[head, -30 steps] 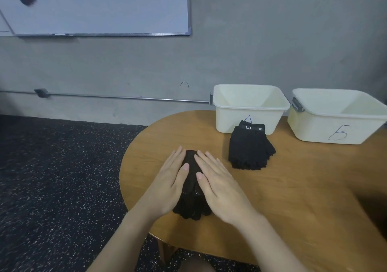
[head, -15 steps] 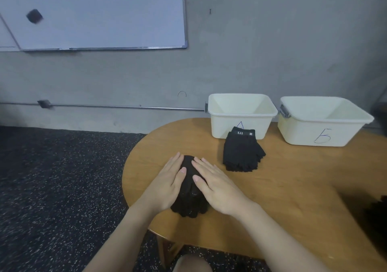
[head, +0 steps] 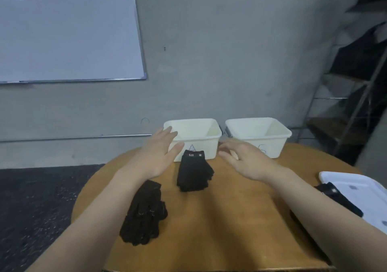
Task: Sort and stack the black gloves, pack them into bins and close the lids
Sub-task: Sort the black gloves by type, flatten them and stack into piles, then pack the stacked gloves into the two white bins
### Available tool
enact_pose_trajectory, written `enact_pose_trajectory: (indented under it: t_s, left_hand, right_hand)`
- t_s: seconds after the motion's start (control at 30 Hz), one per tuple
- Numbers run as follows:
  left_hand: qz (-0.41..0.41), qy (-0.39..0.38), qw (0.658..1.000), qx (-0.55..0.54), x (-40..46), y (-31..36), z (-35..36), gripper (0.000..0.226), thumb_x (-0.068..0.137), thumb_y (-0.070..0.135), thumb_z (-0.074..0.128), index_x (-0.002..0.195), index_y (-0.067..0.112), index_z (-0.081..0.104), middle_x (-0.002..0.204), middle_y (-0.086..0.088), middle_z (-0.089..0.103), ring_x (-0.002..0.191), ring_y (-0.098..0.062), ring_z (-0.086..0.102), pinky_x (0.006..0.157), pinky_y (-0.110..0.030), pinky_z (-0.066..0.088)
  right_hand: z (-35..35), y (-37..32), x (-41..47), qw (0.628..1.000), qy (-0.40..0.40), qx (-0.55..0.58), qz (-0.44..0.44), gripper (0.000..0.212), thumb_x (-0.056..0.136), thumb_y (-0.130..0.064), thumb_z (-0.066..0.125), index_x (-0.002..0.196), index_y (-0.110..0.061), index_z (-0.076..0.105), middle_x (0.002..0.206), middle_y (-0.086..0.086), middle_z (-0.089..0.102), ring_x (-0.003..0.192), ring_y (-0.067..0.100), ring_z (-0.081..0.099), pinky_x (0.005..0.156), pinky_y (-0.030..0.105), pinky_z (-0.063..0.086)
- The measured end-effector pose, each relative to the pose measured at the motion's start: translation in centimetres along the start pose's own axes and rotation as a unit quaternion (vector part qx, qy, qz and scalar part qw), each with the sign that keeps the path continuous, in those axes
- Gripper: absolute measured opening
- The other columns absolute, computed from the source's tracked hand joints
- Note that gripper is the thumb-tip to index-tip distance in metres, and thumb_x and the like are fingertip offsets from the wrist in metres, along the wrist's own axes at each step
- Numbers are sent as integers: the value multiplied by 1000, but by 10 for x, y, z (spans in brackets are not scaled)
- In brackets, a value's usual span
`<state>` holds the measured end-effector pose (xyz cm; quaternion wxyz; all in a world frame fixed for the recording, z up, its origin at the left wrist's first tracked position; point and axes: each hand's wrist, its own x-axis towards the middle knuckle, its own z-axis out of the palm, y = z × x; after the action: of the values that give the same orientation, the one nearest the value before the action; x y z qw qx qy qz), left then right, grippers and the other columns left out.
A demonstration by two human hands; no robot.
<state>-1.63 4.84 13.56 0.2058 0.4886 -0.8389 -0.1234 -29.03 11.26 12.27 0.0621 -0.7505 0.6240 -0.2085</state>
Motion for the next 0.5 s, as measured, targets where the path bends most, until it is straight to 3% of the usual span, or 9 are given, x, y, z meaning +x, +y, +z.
enact_pose_trajectory:
  t_s: [0.23, 0.4, 0.5]
  left_hand:
    - [116, -40, 992, 39, 92, 66, 58, 63, 107, 56, 32, 161, 23, 32, 172, 7, 13, 158, -7, 1, 121, -21, -4]
    - [132, -74, 986, 66, 179, 88, 139, 76, 103, 57, 47, 163, 17, 23, 172, 1, 14, 159, -16, 9, 126, -28, 5]
    - [129, -113, 980, 99, 226, 91, 190, 88, 100, 58, 54, 165, 17, 10, 173, 0, 4, 159, -17, 4, 128, -31, 4]
  right_hand:
    - [-58, 115, -4, 983, -91, -158, 33, 37, 105, -34, 50, 141, -28, 55, 150, -12, 53, 134, 14, 51, 111, 32, 39]
    - [-73, 202, 35, 980, -68, -157, 106, 47, 104, -30, 53, 150, -27, 45, 156, -14, 46, 140, 12, 45, 106, 26, 36]
    - [-57, 248, 62, 980, -64, -153, 112, 58, 103, -30, 56, 157, -26, 36, 162, -10, 38, 148, 13, 36, 114, 27, 31]
